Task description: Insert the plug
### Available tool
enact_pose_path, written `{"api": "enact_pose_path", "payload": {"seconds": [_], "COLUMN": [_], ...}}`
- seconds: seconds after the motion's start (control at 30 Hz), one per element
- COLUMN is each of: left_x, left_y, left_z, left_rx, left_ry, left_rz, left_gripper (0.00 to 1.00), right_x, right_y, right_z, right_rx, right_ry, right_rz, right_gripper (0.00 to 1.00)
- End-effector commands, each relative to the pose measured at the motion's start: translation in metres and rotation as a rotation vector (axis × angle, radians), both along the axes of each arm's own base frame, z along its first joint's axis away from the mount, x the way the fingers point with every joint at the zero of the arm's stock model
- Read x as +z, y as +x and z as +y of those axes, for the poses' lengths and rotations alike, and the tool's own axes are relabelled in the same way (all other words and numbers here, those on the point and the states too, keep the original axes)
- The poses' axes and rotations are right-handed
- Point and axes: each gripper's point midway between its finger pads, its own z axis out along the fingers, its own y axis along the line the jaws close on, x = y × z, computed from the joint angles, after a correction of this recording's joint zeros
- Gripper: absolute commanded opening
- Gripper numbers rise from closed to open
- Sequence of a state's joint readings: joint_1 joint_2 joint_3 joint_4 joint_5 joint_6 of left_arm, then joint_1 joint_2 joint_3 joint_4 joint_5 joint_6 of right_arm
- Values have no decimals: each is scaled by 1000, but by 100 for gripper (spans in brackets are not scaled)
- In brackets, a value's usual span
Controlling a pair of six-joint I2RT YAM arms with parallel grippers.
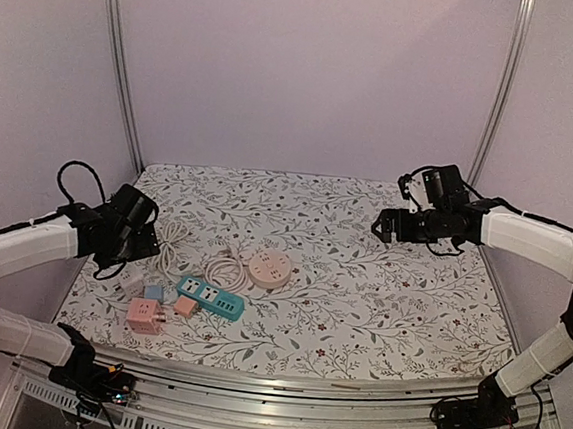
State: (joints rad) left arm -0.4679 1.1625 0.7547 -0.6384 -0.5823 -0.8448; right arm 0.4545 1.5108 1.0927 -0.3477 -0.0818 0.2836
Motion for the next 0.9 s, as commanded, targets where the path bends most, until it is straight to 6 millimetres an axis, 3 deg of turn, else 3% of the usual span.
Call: {"api": "enact_pose_path", "payload": {"seconds": [0.0,0.27,0.37,0.8,0.87], "left_x": [-15,-17,-23,-55,-58], "left_y": [-34,-61,-64,-81,-74], "left_z": [25,39,37,39,34], "left_rx": [148,252,259,359,348], "left_ry": [-18,-60,-84,-114,-136], "left_rz": [35,41,47,151,138], "left_gripper": [94,99,92,87,85], "right_x": [-10,-24,-26,-32,-32], "right_y": [4,5,5,6,7], "right_z": [1,1,-1,-8,-8], "right_rx": [-11,-1,-5,-24,-25], "right_ry": [-31,-55,-68,-109,-109], "right_rz": [24,47,46,50,49], "right_gripper": [99,99,99,99,99]}}
